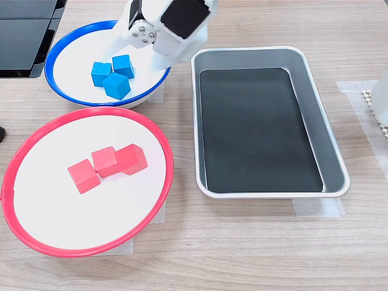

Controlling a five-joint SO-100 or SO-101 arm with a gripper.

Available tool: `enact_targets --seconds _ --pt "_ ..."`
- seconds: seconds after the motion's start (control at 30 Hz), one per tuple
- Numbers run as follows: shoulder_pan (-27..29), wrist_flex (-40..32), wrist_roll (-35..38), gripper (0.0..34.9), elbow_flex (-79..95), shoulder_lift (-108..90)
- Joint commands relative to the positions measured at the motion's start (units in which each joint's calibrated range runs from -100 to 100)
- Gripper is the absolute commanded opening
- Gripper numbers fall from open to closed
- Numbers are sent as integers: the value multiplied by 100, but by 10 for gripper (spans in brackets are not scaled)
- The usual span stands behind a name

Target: Relocate any blue block in the red dish to the blue dish, correcting any misplacements.

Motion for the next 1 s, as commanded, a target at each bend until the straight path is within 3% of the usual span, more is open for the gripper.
enact_targets --seconds 0.0,0.1,0.13,0.17,0.43,0.73,0.97 --pt "-96 27 24 155 -70 -447" --pt "-312 19 -15 66 212 -1155" --pt "-416 19 -59 5 339 -1454" --pt "-528 19 -93 0 467 -1769" --pt "-1432 118 -293 0 2260 -4695" --pt "-1592 407 -415 2 4700 -7586" --pt "-1583 1430 -713 2 6175 -9437"
